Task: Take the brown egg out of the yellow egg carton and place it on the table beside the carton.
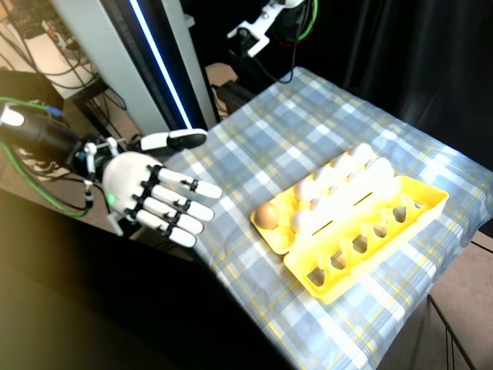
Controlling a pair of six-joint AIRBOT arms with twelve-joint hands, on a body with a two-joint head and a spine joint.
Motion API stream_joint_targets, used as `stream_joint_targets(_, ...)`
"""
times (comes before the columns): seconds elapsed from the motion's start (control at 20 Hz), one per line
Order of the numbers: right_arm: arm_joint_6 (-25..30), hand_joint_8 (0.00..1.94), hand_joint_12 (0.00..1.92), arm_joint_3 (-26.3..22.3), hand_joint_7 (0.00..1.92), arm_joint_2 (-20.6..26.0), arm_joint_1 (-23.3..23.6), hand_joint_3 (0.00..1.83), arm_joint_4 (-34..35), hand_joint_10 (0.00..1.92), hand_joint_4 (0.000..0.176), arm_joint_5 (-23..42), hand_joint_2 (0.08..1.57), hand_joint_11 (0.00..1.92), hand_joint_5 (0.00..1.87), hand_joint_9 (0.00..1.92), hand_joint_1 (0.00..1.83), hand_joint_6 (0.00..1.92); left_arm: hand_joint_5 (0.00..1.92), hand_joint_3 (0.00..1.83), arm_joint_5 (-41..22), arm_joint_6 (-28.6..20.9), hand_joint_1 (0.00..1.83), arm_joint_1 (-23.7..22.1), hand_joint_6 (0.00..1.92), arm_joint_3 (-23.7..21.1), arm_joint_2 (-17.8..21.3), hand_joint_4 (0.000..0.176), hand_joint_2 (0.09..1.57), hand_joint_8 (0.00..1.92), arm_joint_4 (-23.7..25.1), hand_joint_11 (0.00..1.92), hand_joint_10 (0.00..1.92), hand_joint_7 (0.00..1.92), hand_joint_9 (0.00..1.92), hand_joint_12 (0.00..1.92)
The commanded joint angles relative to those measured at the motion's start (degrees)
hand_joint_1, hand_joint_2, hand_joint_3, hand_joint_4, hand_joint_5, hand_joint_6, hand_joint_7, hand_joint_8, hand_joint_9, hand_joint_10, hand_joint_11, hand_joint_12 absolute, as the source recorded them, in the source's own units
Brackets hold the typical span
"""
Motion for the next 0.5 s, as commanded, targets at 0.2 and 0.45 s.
stream_joint_targets(0.2,0.55,0.00,0.07,0.56,0.23,0.63,1.10,0.01,-2.55,0.00,0.077,6.17,1.02,0.03,0.14,0.12,0.00,0.00,0.92,0.01,-4.25,-0.77,0.28,-1.16,1.92,-0.55,-0.59,0.000,1.40,1.92,1.56,1.02,1.92,1.19,1.25,1.92)
stream_joint_targets(0.45,0.25,0.02,0.06,4.80,0.28,1.03,7.81,0.00,-7.07,0.01,0.061,-2.66,1.02,0.04,0.17,0.13,0.10,0.01,0.89,0.00,-4.25,-0.78,0.36,-1.15,1.92,-0.54,-0.55,0.000,1.39,1.92,1.61,1.02,1.92,1.20,1.29,1.92)
